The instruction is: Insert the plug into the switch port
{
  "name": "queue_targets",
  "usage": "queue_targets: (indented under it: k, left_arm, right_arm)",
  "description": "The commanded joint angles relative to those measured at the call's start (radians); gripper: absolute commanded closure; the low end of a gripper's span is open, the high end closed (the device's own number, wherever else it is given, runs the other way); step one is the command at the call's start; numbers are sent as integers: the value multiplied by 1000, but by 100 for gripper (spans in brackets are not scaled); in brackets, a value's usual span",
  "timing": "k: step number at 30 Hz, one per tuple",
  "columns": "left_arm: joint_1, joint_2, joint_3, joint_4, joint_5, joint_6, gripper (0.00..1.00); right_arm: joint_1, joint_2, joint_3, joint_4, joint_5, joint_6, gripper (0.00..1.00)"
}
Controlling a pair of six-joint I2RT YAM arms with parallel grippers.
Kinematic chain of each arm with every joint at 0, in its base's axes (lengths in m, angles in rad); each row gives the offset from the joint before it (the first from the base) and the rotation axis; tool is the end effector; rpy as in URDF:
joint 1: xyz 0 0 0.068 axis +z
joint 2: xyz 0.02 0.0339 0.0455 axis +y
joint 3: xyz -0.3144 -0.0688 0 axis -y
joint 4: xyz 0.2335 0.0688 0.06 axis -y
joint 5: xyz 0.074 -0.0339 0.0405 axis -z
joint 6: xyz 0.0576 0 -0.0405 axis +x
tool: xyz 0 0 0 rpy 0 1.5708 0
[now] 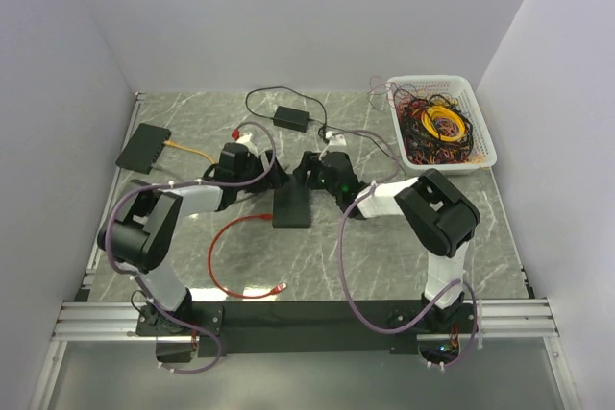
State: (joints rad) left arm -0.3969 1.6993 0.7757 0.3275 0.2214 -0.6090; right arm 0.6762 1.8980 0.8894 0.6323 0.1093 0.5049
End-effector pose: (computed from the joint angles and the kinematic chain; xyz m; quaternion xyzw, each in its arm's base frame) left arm 0.3241 -0.1495 0.2021 -0.0415 0.8787 -0.3099 0.3607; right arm 0.3302 0.2569 0.1974 -0.0400 0.8253 0.2752 0.4916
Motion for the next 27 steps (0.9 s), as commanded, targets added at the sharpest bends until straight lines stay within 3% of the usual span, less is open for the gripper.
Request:
queue_targets:
  k: [1, 8, 14, 23, 27]
  left_arm:
    - [15, -81, 85, -85, -79, 58, 12]
    - [33, -168, 194, -208, -163, 100, 8]
    - [33, -433, 162, -272, -261, 103, 6]
    - [33, -1013, -211, -294, -473, 19, 4]
    - [33, -1170, -389, -317, -617, -52, 4]
  right_arm:
    - [5, -86, 80, -58, 72, -77, 30]
    - [5, -210, 138, -152, 135, -150, 30]
    - [39, -480, 57, -215, 158, -176, 30]
    - [207, -1072, -202, -408, 299, -192, 31]
    - [221, -1295, -372, -480, 311, -155, 31]
